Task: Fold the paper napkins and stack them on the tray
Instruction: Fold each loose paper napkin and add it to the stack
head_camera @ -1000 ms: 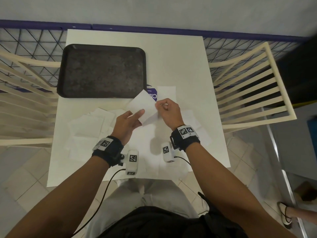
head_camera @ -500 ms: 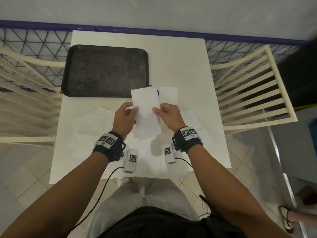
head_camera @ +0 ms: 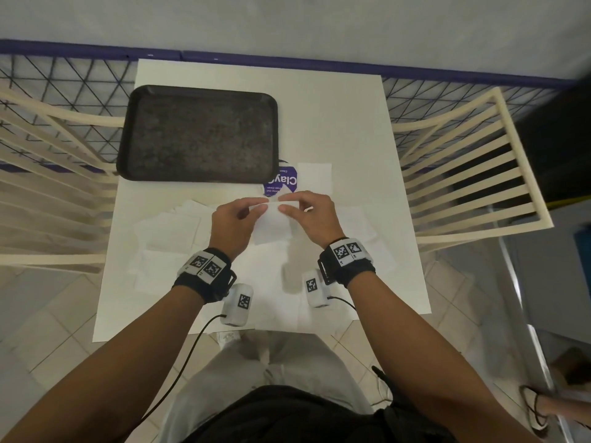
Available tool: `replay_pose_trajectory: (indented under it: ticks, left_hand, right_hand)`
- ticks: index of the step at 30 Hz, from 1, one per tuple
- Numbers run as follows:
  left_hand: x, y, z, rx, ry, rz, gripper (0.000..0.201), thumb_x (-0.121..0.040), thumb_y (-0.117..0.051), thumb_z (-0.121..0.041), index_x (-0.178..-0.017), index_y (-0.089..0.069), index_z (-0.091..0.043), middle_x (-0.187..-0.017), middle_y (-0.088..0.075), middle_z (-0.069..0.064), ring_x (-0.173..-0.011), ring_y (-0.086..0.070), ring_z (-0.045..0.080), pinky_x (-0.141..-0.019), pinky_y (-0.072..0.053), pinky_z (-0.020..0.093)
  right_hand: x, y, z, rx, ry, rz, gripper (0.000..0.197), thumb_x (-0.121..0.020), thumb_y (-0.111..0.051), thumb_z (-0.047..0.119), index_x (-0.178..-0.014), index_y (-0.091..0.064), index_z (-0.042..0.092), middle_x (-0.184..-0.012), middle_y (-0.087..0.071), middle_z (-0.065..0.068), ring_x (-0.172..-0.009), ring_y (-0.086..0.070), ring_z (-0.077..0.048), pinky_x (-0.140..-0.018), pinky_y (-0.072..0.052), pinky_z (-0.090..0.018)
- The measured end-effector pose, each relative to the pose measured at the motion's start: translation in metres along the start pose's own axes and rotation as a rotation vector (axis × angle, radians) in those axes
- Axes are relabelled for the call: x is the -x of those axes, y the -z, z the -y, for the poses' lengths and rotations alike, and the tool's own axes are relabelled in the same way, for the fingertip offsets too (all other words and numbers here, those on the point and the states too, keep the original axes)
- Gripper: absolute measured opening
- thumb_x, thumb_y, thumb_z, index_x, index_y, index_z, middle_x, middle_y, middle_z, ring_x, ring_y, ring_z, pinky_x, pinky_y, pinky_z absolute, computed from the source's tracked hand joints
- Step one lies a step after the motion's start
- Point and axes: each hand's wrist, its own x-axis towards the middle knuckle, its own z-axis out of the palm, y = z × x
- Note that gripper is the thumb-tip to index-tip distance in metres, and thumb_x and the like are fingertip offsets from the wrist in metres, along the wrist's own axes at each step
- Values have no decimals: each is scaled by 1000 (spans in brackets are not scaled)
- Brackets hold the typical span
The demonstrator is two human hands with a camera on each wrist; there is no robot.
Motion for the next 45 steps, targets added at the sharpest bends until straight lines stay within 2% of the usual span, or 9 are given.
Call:
replay_pose_trajectory:
  ticks: [5, 8, 10, 18, 22, 26, 34, 39, 45]
  left_hand:
    - [-1, 0, 2, -46, 10, -56, 17, -94, -73, -33, -105, -80, -23, -109, -61, 0, -94, -60, 14, -78, -48, 17]
    - [-3, 1, 7, -135, -27, -41, 16, -93, -74, -37, -103, -79, -26, -111, -57, -1, -108, -54, 18, -86, -47, 29]
    - [-3, 1, 9, -185, -112, -12, 17, -95, -72, -37, -102, -78, -23, -109, -64, -1, -106, -57, 19, -85, -51, 37]
    - [-5, 11, 2, -72, -103, 1, 18, -103, -60, -29, -99, -73, -17, -96, -74, -4, -88, -67, 17, -82, -55, 34]
    - [-5, 9, 3, -48, -84, -9, 16, -104, -58, -27, -99, -70, -19, -95, -73, -3, -86, -65, 17, -79, -53, 31]
    - [-5, 2, -3, -38, -104, -39, 14, -105, -54, -25, -98, -66, -20, -93, -70, -4, -83, -62, 13, -73, -51, 27]
    - [-12, 1, 0, -41, -19, -103, 16, -106, -52, -25, -101, -63, -14, -95, -69, 3, -84, -60, 19, -73, -45, 28]
    - [-16, -2, 4, -19, 18, -140, 14, -105, -54, -26, -102, -65, -19, -97, -69, 0, -88, -62, 20, -76, -52, 30]
    - [-6, -8, 3, 24, 184, 44, 29, -107, -48, -43, -128, -54, -25, -82, -69, 1, -54, -65, 21, -47, -49, 27]
  right_hand:
    - [-3, -1, 2, 105, -12, -37, 22, -83, -80, 38, -102, -78, 29, -107, -63, 2, -98, -56, -14, -84, -52, -29]
    - [-3, -5, 9, 253, 13, -20, 25, -78, -79, 54, -98, -76, 40, -117, -52, 9, -118, -41, -15, -99, -37, -33]
    - [-5, -8, 16, 342, 41, 23, 26, -78, -77, 57, -97, -77, 39, -121, -54, 10, -120, -40, -15, -96, -27, -35]
    - [-13, -6, 21, 279, -31, 59, 13, -89, -70, 44, -89, -75, 32, -89, -72, 15, -90, -63, -9, -96, -40, -47]
    - [-15, 2, 16, 99, -88, 21, 10, -88, -76, 29, -91, -78, 20, -84, -74, 4, -78, -67, -11, -80, -54, -29]
    - [-16, 1, 15, -5, -134, -37, 12, -86, -79, 27, -89, -77, 16, -81, -75, -1, -73, -70, -18, -77, -59, -32]
    - [-4, -3, 10, -11, -253, 71, 29, -90, -71, 41, -107, -68, 19, -81, -74, 0, -69, -67, -8, -69, -49, -23]
    - [5, -8, 5, -38, -251, 105, 11, -93, -67, 18, -98, -66, 8, -71, -74, -3, -59, -72, -19, -64, -45, -16]
    - [-24, 11, -13, 33, -277, -44, 8, -95, -65, 17, -97, -65, 10, -79, -72, -3, -48, -63, -12, -58, -50, -16]
